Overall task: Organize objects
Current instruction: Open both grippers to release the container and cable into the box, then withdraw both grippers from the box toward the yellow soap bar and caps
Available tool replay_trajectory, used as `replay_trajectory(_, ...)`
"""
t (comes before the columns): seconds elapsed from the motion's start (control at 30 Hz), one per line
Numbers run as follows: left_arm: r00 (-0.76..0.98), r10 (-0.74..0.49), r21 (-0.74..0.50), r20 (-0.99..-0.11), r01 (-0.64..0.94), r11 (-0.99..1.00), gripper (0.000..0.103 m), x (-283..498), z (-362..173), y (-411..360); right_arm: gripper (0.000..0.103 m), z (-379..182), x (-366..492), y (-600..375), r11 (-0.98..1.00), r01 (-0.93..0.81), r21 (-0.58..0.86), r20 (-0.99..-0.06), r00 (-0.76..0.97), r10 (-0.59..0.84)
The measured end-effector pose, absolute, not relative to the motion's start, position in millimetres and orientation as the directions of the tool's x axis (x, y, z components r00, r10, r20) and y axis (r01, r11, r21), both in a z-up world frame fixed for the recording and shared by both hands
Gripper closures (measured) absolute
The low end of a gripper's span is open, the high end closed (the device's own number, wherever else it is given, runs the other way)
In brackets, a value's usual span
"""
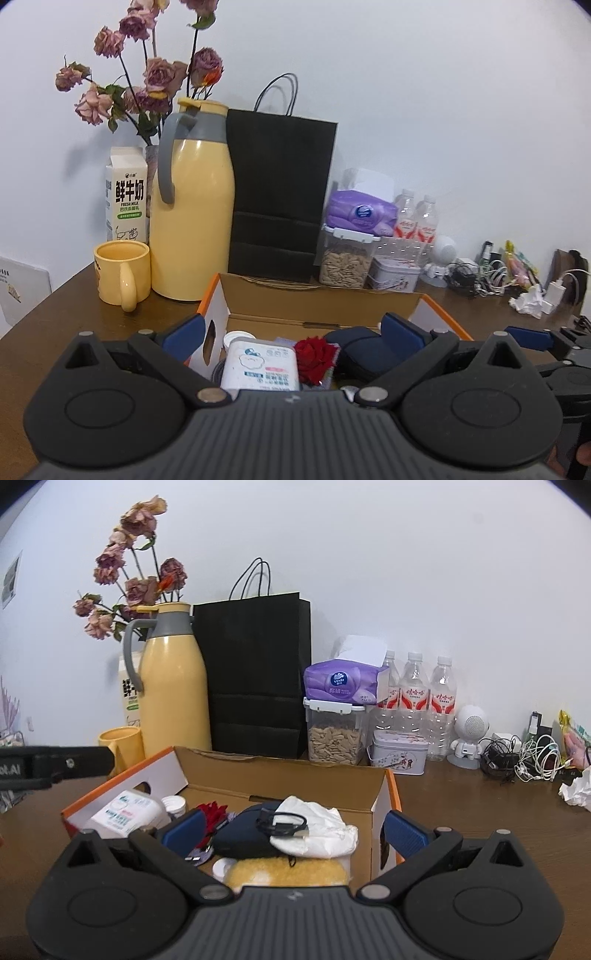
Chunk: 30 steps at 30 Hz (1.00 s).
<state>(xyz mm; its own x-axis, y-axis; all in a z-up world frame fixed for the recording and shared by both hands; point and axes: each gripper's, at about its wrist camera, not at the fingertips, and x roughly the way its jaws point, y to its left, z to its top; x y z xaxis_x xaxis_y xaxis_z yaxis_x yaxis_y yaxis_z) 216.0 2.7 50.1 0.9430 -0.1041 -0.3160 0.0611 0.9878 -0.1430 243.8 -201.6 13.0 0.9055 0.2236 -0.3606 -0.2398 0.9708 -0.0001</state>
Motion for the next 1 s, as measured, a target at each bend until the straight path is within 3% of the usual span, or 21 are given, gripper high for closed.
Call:
replay_trajectory(0.27, 0.936, -0.102, -0.112, -0.337, 0.067, 0.991, 0.000, 186, 53, 9, 0.000, 18, 212, -208, 0.965, -0.263, 0.004, -0.398, 0.885, 0.242)
replay_trajectory(1.0, 0.818, -0.101, -0.042, -0.566, 0.094, 0.995, 0.000, 147, -2, 7, 0.000, -31, 158, -216, 0.957, -0.288, 0.030, -0.552, 0.794, 0.256)
